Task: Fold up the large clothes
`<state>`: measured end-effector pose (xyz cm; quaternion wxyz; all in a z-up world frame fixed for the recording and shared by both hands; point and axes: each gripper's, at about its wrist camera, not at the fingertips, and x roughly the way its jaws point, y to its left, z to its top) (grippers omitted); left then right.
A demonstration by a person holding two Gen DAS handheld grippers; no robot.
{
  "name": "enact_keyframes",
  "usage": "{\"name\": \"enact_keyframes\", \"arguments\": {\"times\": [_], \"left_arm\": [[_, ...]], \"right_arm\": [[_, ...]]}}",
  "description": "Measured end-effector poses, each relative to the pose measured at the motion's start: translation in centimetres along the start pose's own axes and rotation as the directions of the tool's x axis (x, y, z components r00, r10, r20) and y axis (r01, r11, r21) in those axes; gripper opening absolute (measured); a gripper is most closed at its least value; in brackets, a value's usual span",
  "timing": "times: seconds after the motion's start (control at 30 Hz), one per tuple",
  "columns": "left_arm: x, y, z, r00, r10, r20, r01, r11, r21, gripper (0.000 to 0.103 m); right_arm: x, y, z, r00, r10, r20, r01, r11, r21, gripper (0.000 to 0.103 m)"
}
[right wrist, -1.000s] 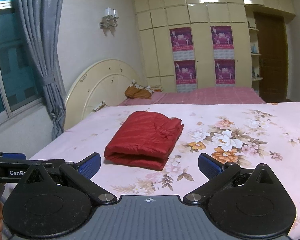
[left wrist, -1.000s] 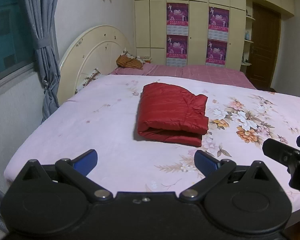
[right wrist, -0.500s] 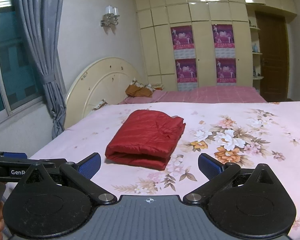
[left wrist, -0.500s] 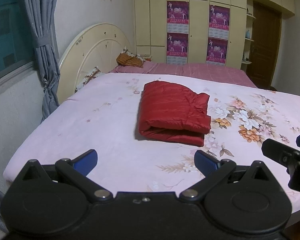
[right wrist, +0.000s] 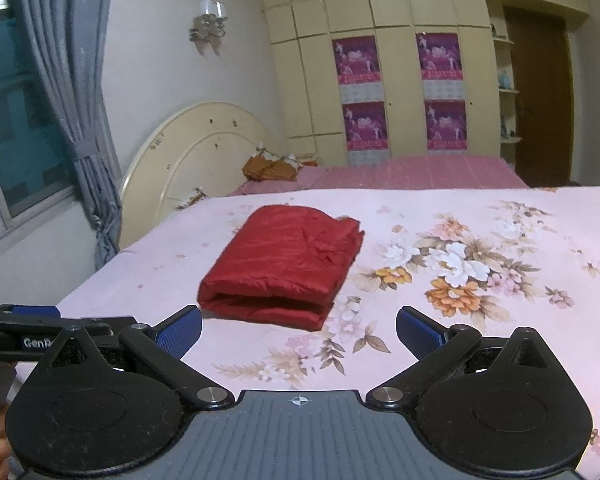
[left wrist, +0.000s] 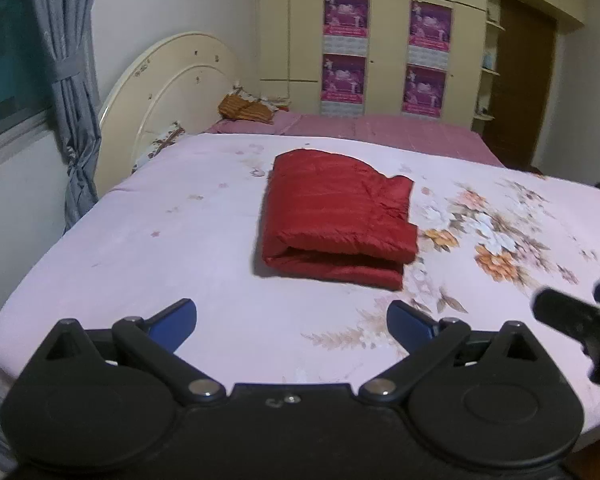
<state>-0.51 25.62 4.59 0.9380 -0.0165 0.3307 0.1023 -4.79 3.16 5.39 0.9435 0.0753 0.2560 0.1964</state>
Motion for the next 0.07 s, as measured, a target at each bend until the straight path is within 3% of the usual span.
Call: {"name": "enact_keyframes", "arguments": {"times": [0.07], "left_arm": [[1.50,0.34,0.59,1.000,-0.003,-0.009,0.003,1.000,-0.010,0.103]], "right_arm": [[0.78,-0.65,-0.07,1.000,-0.017,-0.012,0.017,1.000,0.008,0.102]]}}
